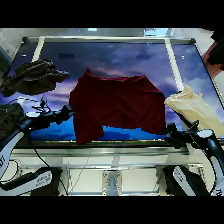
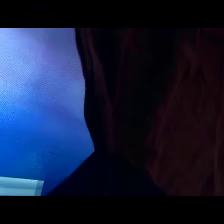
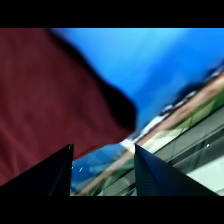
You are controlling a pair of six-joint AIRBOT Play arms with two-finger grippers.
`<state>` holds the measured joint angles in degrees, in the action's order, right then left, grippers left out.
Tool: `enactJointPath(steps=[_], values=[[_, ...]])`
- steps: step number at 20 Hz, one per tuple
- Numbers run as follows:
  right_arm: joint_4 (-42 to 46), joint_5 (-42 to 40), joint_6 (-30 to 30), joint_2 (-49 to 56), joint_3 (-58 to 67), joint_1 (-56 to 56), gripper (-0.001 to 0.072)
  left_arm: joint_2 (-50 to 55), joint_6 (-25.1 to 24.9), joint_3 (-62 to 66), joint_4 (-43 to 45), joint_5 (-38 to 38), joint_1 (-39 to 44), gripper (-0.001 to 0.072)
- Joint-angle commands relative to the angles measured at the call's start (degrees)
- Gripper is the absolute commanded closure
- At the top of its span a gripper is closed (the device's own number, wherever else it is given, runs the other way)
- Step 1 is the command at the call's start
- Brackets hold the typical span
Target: Fold the shirts.
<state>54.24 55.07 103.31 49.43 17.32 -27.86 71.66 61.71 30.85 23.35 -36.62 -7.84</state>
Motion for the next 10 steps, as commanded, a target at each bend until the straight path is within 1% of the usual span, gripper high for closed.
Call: enactJointPath(steps=[1, 2, 3, 4, 7, 8, 9, 10], values=[[3.8, -3.5, 3.4, 0.1, -0.2, 0.0, 0.0315, 0.0, -0.3, 0.0, -0.2, -0.5, 0.0, 0.0695], [3.7, -5.0, 3.4, 0.0, -0.2, 0.0, 0.042, 0.0, -0.3, 0.0, -0.6, -0.7, 0.0, 0.0695], [3.6, -7.1, 3.4, 0.1, -0.2, 0.0, 0.0494, 0.0, -0.3, 0.0, -0.9, -0.7, 0.0, 0.0695], [3.6, -9.2, 3.4, 0.1, -0.2, 0.0, 0.0509, 0.0, -0.3, 0.0, -1.1, -0.6, 0.0, 0.0695], [2.8, -14.8, 3.4, 0.1, -0.2, 0.0, 0.0509, 0.0, -0.9, 0.0, -1.1, -0.6, 0.0, 0.0695], [2.1, -15.6, 3.3, 0.2, -0.2, 0.0, 0.056, 0.0, -2.2, 0.2, -1.1, -0.8, 0.0, 0.0695], [1.3, -16.1, 2.4, 0.2, -0.1, 0.0, 0.0669, 0.0, -3.7, 0.6, -1.1, -1.2, 0.0, 0.0696], [0.1, -16.5, -0.2, 0.2, -0.1, 0.0, 0.0675, 0.0, -5.0, 1.6, -1.1, -2.1, 0.0, 0.0695]])
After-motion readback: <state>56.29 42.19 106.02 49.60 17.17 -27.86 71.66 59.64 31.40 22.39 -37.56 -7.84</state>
